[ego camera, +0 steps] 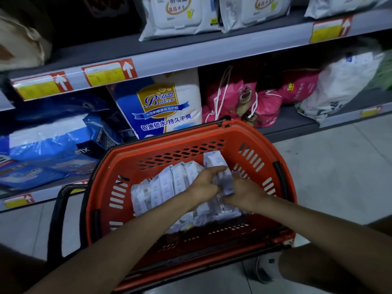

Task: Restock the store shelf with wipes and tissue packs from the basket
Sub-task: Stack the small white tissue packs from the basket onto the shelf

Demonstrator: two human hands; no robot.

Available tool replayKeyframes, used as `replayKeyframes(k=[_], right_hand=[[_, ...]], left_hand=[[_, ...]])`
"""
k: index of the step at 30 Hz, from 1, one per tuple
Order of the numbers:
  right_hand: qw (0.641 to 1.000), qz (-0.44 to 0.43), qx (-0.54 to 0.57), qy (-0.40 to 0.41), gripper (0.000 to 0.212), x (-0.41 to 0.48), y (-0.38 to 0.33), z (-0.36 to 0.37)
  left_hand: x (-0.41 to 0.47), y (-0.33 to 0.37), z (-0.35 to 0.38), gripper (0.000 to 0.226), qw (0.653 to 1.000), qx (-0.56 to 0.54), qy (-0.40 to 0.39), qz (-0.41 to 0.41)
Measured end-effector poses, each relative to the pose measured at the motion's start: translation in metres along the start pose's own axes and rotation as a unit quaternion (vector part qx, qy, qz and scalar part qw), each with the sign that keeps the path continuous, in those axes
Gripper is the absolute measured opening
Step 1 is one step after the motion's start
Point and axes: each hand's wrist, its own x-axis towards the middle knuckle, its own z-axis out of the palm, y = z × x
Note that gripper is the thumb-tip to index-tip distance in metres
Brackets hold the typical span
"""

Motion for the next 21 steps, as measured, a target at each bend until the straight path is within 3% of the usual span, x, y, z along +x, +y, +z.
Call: replayKeyframes(k=[4,9,13,16,18,21], right_hand=[[0.997,0.052,0.049,0.041,0.072,0.001,-0.005,0.0],[0.99,0.112,0.08,0.042,0.023,0.001,-0.023,-0.017],[0.977,0.124,0.169,0.044,0.035,-0.005,-0.031,-0.027],[0.958,0.109,0.262,0.039,0.013,-0.023,-0.044,-0.035],[0.943,0.089,0.32,0.011,0.01,-0.038,-0.053,-0.038],[0.914,0.056,0.402,-0.023,0.022,-0.059,-0.071,-0.041]], left_hand=[[-0.004,0.008,0.001,0.066,0.987,-0.15,0.021,-0.048],[-0.016,0.02,-0.009,0.05,0.977,-0.194,0.058,-0.064],[-0.051,0.022,-0.043,0.045,0.984,-0.151,0.068,-0.06],[-0.082,0.018,-0.074,0.039,0.989,-0.098,0.092,-0.065],[-0.104,0.013,-0.091,0.032,0.983,-0.112,0.121,-0.075],[-0.128,0.01,-0.105,0.022,0.967,-0.166,0.174,-0.09]])
